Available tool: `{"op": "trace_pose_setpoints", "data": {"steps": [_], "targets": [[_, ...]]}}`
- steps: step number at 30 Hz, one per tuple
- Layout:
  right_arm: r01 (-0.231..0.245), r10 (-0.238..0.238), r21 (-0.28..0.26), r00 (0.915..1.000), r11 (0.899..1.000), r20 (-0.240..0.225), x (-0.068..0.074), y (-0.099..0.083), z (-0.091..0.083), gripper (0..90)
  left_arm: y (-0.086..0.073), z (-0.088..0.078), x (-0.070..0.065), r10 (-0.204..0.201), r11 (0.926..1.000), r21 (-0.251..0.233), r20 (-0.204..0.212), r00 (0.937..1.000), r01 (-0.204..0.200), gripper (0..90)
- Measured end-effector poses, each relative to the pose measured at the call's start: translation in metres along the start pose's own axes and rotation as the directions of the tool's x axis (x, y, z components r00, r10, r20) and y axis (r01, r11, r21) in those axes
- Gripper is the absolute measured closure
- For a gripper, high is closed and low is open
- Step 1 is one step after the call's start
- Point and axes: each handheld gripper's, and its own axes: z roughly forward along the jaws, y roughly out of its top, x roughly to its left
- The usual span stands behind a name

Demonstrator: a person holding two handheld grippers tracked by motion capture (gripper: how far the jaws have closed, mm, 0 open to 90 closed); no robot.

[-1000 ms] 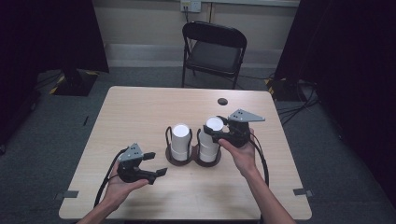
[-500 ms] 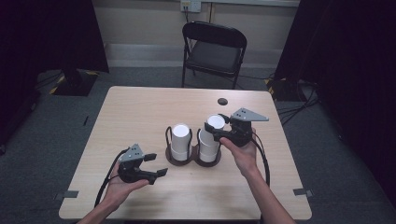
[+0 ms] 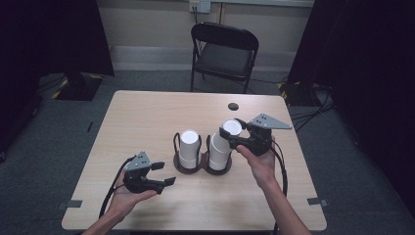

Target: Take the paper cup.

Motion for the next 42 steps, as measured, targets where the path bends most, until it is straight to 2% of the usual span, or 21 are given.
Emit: {"op": "trace_pose_setpoints", "data": {"steps": [2, 5, 7, 9, 14, 17, 19, 21, 24, 26, 28, 31, 34, 35, 38, 42], "targets": [[-0.003, 0.003, -0.008, 1.0000, 1.000, -0.002, -0.001, 0.001, -0.006, 34.0, 0.000, 0.002, -0.002, -0.001, 1.0000, 0.008, 0.017, 0.9998, 0.000, 26.6], [-0.005, 0.005, -0.013, 1.0000, 1.000, 0.001, 0.000, 0.002, -0.013, 34.0, 0.000, 0.005, -0.005, 0.034, 0.9993, 0.016, 0.021, 0.9992, -0.035, 28.8], [-0.003, 0.003, -0.015, 1.0000, 1.000, 0.001, 0.001, 0.002, -0.018, 34.0, 0.000, 0.007, -0.007, 0.034, 0.9994, 0.008, 0.031, 0.9989, -0.035, 28.9], [-0.004, 0.004, -0.009, 1.0000, 1.000, 0.006, 0.001, 0.002, -0.023, 34.0, 0.001, 0.007, -0.008, 0.038, 0.9992, -0.012, 0.030, 0.9988, -0.038, 31.7], [-0.019, 0.019, -0.009, 0.9998, 1.000, 0.004, 0.002, -0.003, -0.036, 34.0, 0.003, 0.009, -0.011, 0.041, 0.9971, -0.066, 0.064, 0.9971, -0.036, 35.5], [-0.037, 0.037, -0.008, 0.9993, 0.999, -0.006, 0.003, -0.007, -0.041, 34.0, 0.004, 0.011, -0.012, 0.039, 0.9931, -0.113, 0.062, 0.9973, -0.032, 38.4], [-0.057, 0.057, -0.009, 0.9982, 0.998, -0.022, 0.003, -0.009, -0.044, 34.0, 0.006, 0.012, -0.013, 0.052, 0.9897, -0.136, 0.051, 0.9973, -0.045, 41.5], [-0.066, 0.066, -0.002, 0.9976, 0.998, -0.023, 0.004, -0.013, -0.045, 34.0, 0.008, 0.013, -0.014, 0.075, 0.9863, -0.149, 0.026, 0.9968, -0.070, 42.1], [-0.080, 0.081, 0.025, 0.9964, 0.996, -0.023, 0.004, -0.023, -0.043, 33.9, 0.011, 0.019, -0.015, 0.087, 0.9848, -0.155, 0.044, 0.9953, -0.079, 43.8], [-0.094, 0.095, 0.030, 0.9949, 0.995, -0.033, 0.005, -0.027, -0.043, 34.0, 0.013, 0.022, -0.018, 0.106, 0.9824, -0.159, 0.039, 0.9936, -0.099, 42.8], [-0.107, 0.108, 0.030, 0.9932, 0.994, -0.043, 0.005, -0.030, -0.043, 34.0, 0.015, 0.025, -0.020, 0.111, 0.9824, -0.157, 0.058, 0.9921, -0.101, 41.7], [-0.136, 0.137, 0.032, 0.9884, 0.990, -0.065, 0.006, -0.033, -0.043, 34.0, 0.017, 0.031, -0.024, 0.122, 0.9820, -0.154, 0.074, 0.9898, -0.109, 41.7], [-0.168, 0.171, 0.036, 0.9810, 0.985, -0.092, 0.007, -0.038, -0.042, 34.0, 0.019, 0.038, -0.027, 0.121, 0.9813, -0.159, 0.070, 0.9902, -0.109, 41.6], [-0.188, 0.191, 0.040, 0.9758, 0.981, -0.106, 0.007, -0.041, -0.040, 34.0, 0.020, 0.040, -0.029, 0.125, 0.9811, -0.156, 0.062, 0.9902, -0.114, 41.3], [-0.208, 0.214, 0.058, 0.9680, 0.976, -0.131, 0.008, -0.046, -0.035, 34.0, 0.021, 0.046, -0.033, 0.128, 0.9749, -0.190, 0.053, 0.9904, -0.115, 40.4], [-0.253, 0.261, 0.070, 0.9504, 0.965, -0.169, 0.010, -0.050, -0.031, 34.0, 0.021, 0.054, -0.038, 0.136, 0.9715, -0.205, 0.072, 0.9881, -0.119, 40.4]]}}
